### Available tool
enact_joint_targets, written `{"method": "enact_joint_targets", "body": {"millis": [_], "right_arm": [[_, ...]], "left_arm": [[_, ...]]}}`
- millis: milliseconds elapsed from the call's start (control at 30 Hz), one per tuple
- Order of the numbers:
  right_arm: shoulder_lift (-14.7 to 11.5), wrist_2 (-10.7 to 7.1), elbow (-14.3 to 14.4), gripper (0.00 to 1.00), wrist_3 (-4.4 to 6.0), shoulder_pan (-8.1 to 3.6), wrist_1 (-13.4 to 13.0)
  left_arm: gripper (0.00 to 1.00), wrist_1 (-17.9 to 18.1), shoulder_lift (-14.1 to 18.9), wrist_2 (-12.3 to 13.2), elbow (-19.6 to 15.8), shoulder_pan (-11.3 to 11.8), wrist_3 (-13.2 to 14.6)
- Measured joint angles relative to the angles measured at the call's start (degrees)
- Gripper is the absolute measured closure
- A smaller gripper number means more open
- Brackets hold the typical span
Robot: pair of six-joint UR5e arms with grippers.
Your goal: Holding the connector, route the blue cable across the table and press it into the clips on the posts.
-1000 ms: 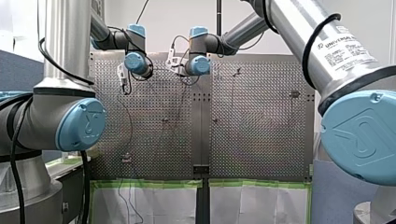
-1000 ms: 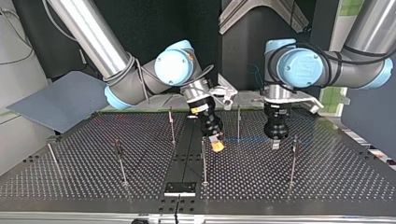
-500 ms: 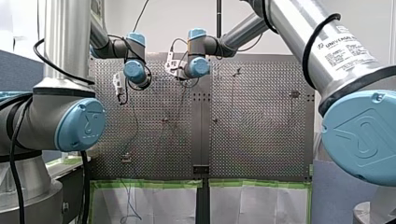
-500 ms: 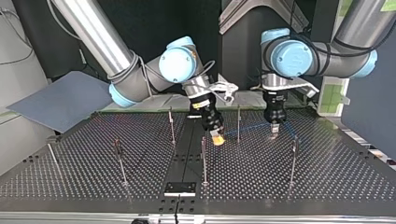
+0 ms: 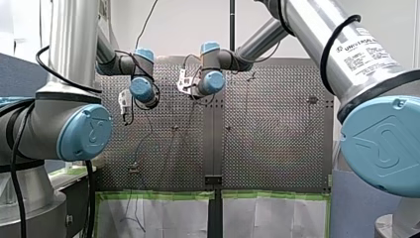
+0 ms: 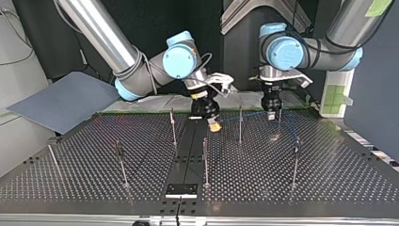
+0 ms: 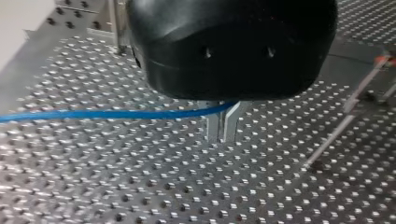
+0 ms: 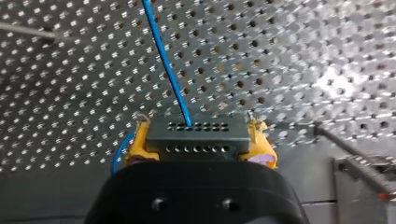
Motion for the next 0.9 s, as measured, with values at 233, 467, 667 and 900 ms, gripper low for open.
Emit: {"method": "enact_joint_targets", "body": {"millis": [233, 467, 667, 900], "right_arm": [[0.10, 0.68, 2.68, 1.00, -0.41, -0.83, -0.33], [1.06, 0.67, 4.55, 1.00, -0.77, -1.05, -0.62], [2.69, 0.51, 4.72, 1.00, -1.36, -0.83, -0.59], [5.28, 0.54, 4.74, 1.00, -1.53, -0.60, -0.84]], "left_arm": [[0.99, 2.44, -2.97, 1.09, -0.57, -0.09, -0.61], [0.99, 4.12, -5.60, 2.03, -1.54, -0.46, -0.65], [0.99, 6.01, -6.32, 2.53, -2.14, -0.72, -1.31], [0.99, 6.83, -8.83, 3.53, -2.19, -1.51, -0.98]]}}
